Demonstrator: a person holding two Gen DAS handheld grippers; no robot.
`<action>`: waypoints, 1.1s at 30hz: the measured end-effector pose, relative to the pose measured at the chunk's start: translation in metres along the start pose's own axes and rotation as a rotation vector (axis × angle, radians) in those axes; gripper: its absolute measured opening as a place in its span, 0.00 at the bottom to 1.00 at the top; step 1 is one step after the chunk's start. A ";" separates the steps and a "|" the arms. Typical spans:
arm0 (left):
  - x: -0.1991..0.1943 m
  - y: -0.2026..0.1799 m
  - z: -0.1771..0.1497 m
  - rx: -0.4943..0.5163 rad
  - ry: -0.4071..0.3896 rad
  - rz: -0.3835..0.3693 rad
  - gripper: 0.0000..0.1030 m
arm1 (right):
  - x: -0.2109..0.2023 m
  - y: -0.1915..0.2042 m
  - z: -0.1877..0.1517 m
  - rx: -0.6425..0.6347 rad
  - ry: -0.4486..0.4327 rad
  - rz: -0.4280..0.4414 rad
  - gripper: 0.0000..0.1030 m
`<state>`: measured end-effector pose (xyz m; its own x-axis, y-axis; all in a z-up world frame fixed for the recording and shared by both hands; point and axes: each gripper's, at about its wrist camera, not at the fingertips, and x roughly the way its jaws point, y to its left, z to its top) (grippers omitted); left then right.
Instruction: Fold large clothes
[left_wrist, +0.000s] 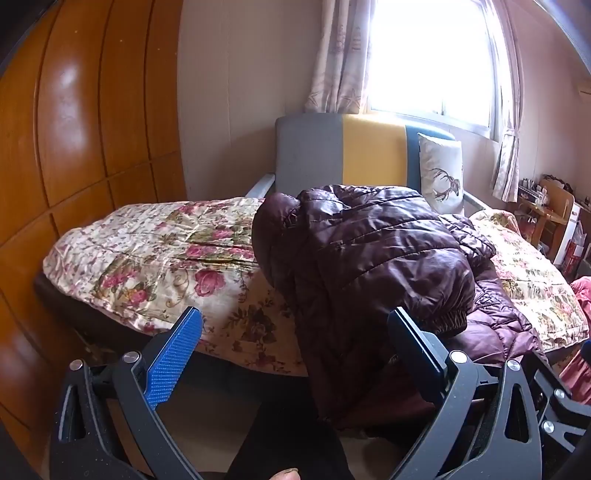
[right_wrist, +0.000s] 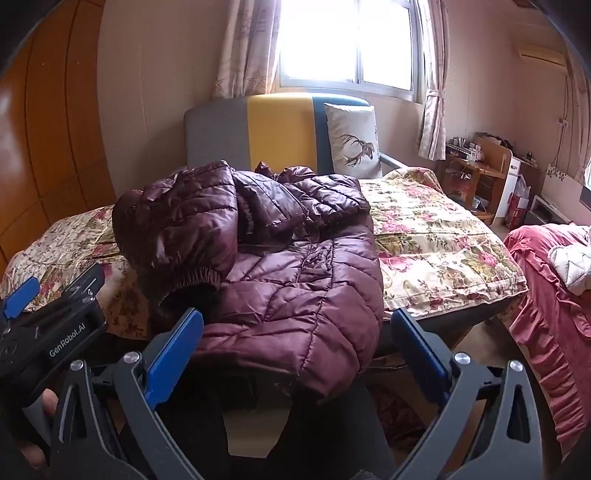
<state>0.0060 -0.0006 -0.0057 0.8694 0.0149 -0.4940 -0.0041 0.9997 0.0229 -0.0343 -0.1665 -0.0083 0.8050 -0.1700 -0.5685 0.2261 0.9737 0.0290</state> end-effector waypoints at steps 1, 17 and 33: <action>0.000 -0.001 0.000 0.004 0.001 0.000 0.96 | 0.000 0.001 0.001 -0.003 -0.004 0.002 0.98; 0.016 -0.010 0.002 0.030 0.032 -0.020 0.96 | 0.019 -0.006 0.002 0.012 0.033 0.015 0.98; 0.015 -0.016 0.002 0.054 0.025 -0.026 0.96 | 0.022 -0.005 0.000 0.009 0.044 0.012 0.98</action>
<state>0.0204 -0.0166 -0.0121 0.8562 -0.0101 -0.5165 0.0459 0.9973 0.0565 -0.0175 -0.1756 -0.0209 0.7829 -0.1511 -0.6036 0.2217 0.9741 0.0438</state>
